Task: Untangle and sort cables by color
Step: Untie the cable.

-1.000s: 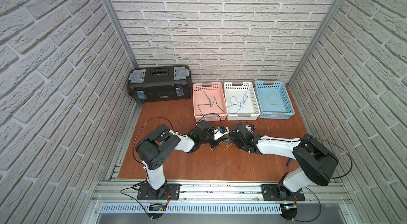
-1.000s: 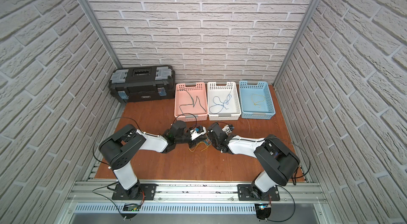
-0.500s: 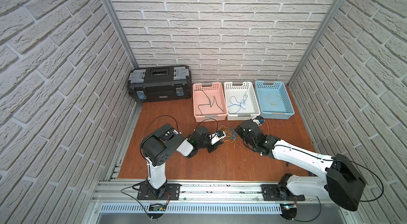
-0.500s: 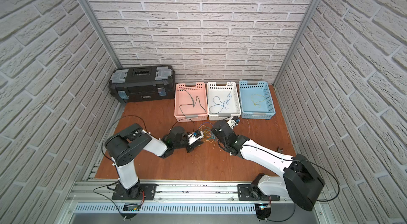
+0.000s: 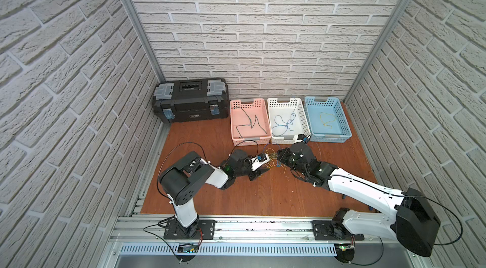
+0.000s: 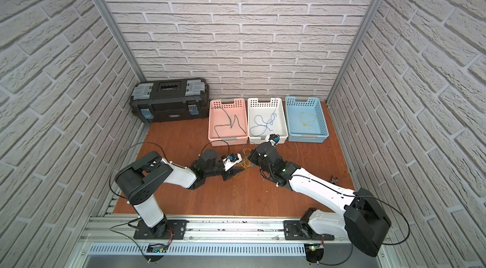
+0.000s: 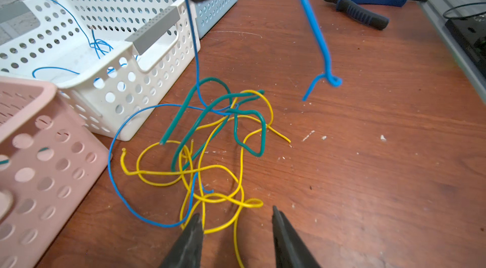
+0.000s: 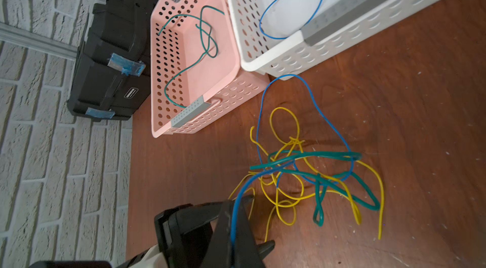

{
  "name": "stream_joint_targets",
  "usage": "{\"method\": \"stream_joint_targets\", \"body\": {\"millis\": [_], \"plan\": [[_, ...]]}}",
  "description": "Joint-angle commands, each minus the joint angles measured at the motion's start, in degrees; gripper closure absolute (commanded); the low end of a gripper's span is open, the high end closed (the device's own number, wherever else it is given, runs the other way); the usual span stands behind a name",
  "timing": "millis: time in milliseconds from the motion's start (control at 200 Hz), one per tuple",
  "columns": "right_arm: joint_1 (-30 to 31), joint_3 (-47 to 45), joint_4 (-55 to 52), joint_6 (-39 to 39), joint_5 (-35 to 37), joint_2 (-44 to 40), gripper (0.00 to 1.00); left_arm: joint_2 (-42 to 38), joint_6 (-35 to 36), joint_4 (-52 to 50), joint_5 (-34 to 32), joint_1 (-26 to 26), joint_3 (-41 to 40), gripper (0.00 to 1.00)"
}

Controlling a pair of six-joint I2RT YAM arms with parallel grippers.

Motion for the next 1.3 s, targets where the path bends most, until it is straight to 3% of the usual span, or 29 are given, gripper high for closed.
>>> {"method": "stream_joint_targets", "body": {"millis": [0,245,395,575,995,1215,1295], "plan": [[0.8,1.2,2.7,-1.2,-1.4,-2.1,0.97,-0.4,-0.6,1.1,1.3,-1.8,2.0,0.47],[1.5,2.3,2.5,-3.8,-3.3,-1.8,0.97,-0.4,-6.3,15.0,-4.8,-1.5,-2.7,0.47],[1.5,6.6,-2.9,-13.7,-8.3,-1.0,0.97,-4.1,-2.4,11.0,-4.3,0.9,-6.0,0.55],[1.4,10.7,-10.1,-22.8,-14.9,-0.1,0.97,-7.2,2.7,4.8,-4.0,3.0,-5.2,0.51],[1.4,10.9,-9.9,-23.3,-18.4,1.9,0.97,-5.1,5.5,4.7,-2.6,4.2,-1.3,0.52],[1.4,11.2,-10.2,-23.7,-18.1,2.7,0.97,-10.2,7.4,5.3,-5.1,5.4,-6.2,0.52],[1.4,11.5,-10.2,-23.8,-19.0,3.1,0.97,-11.7,9.0,1.0,-1.9,6.8,-5.9,0.5]]}}
